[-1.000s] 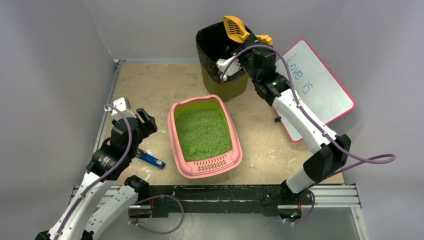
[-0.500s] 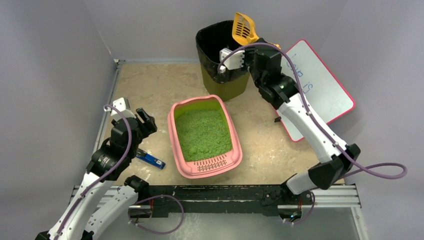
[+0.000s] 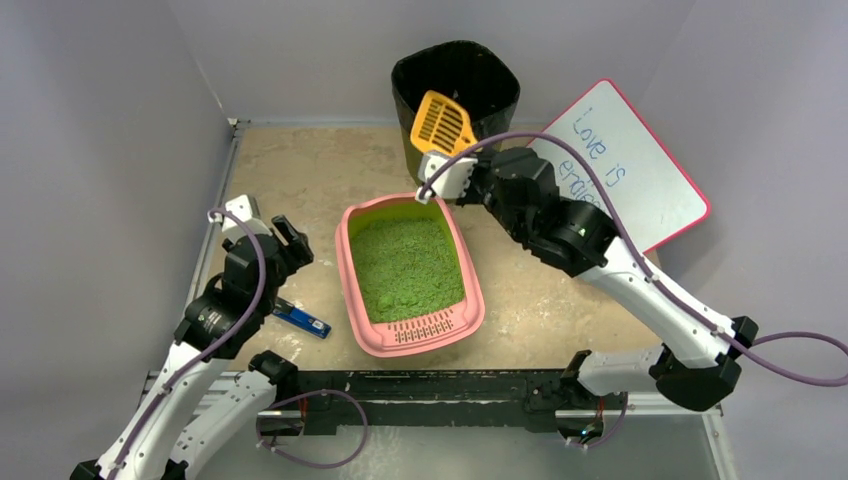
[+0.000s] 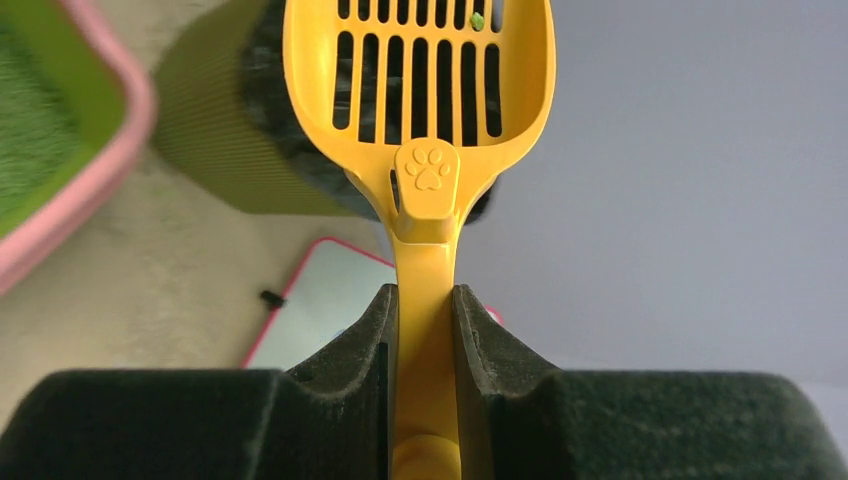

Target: Clean the litter box

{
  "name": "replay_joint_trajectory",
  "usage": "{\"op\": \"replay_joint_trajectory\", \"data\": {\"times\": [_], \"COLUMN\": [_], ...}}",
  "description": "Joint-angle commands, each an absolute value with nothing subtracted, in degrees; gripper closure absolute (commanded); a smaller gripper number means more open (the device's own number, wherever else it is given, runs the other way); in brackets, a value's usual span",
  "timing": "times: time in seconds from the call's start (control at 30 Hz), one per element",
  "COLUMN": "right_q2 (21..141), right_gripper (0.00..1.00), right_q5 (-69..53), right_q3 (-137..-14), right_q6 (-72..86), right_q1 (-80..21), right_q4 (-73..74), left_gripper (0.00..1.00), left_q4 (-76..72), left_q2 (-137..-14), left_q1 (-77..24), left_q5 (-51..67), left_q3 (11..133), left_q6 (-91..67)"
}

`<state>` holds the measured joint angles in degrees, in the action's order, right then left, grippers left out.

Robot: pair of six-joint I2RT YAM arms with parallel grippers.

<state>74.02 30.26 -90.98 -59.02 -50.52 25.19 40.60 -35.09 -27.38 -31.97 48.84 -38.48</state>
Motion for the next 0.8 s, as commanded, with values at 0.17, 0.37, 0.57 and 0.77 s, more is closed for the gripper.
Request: {"op": "replay_joint_trajectory", "data": {"times": [0.17, 0.37, 0.57, 0.77], "right_q2": [77.41, 83.88, 90.25, 95.32], "right_gripper": [1.0, 1.0, 1.0, 1.0], "right_q5": [17.39, 10.2, 3.45, 4.36], "right_q3": [-90.41, -91.91, -92.99, -95.79], "right_q6": [-38.46, -33.28, -32.74, -29.82], "right_q1": [-56.11, -56.12, -56.15, -56.01], "right_q4": [47.03, 54.59, 55.95, 54.18], "left_gripper": [0.36, 0.36, 0.37, 0.37], "left_q4": [37.77, 36.51, 37.69, 38.06], "left_q2": [-33.3, -35.6, -35.03, -32.27], "left_q1": [-26.98, -26.94, -26.98, -26.98], "left_q5": [-28.73, -27.06, -30.76, -33.05], "left_q3": [48.83, 48.15, 47.33, 46.64], "left_q6": [-41.63, -43.06, -45.84, -46.09]}}
